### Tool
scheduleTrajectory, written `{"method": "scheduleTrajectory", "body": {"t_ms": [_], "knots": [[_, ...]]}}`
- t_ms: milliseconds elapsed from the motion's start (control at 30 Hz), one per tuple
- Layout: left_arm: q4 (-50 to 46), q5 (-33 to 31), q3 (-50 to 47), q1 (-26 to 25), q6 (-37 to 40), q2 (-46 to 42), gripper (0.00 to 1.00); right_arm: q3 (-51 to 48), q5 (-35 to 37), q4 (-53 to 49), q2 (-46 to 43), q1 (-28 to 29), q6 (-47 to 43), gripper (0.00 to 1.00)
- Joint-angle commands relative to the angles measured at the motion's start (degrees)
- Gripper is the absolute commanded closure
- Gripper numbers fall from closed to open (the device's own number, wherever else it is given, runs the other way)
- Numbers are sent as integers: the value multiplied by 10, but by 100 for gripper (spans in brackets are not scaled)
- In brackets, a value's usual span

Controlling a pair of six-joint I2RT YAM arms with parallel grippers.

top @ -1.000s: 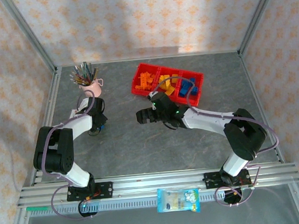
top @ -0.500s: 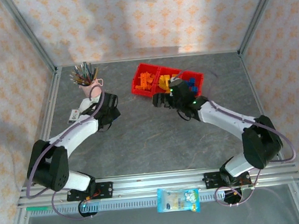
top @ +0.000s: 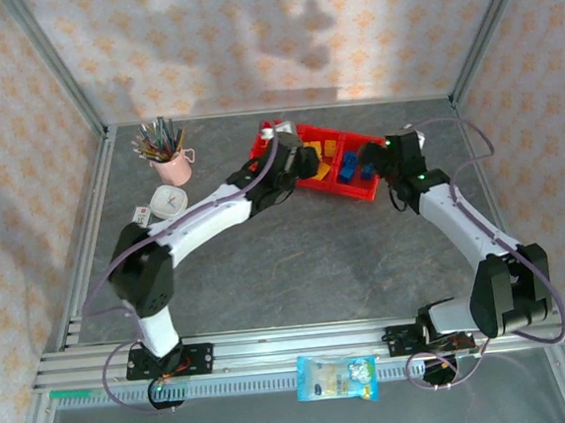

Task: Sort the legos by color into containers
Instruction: Place the lego in the container.

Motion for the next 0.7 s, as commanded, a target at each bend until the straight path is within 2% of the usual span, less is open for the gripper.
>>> {"method": "scheduleTrajectory", "body": {"t_ms": [0, 200, 300, 367, 433, 467, 667], "knots": [[81, 28, 56, -5, 50, 79, 72, -10, 12, -3, 3, -32, 14, 0], [133, 24, 169, -25, 119, 206, 71, -22, -10, 22, 13, -72, 18, 0], [109, 23, 250, -27, 124, 274, 70, -24, -16, 30, 20, -82, 18, 0], [89, 26, 301, -28, 128, 310, 60, -24, -17, 31, 21, -84, 17, 0], [89, 30, 323, -30, 130, 321, 55, -26, -15, 35, 18, -84, 13, 0], [90, 31, 328, -29, 130, 320, 48, -28, -11, 37, 17, -84, 11, 0], [64, 20, 298, -29, 146, 243, 19, -57, 74, 55, -5, -87, -17, 0]]}}
